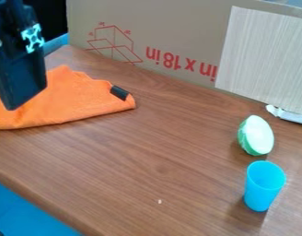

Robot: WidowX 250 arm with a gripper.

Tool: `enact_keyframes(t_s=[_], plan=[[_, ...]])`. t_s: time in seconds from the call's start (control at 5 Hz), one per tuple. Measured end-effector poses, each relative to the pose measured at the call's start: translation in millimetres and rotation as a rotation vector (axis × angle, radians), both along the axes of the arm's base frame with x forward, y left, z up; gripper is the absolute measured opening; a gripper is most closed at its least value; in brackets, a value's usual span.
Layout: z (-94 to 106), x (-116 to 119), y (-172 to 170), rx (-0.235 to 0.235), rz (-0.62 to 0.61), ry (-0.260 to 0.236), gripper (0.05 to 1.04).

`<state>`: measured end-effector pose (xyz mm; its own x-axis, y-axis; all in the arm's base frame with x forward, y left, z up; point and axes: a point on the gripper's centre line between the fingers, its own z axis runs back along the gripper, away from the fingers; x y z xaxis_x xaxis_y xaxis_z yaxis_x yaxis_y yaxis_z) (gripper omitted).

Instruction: Unfold the cloth from left to right

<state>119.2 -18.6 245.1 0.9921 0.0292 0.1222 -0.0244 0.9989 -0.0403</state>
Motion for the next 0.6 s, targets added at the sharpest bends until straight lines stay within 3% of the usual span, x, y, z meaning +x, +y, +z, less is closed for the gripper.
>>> enact_keyframes(t_s=[0.2,0.4,0.6], plan=[[-1.0,0,0,-0.004,-0.003,0.005,0.999],[4.0,32,39,-0.054,0.154,0.031,0.999],[2.9,62,76,-0.072,0.245,0.038,0.999]])
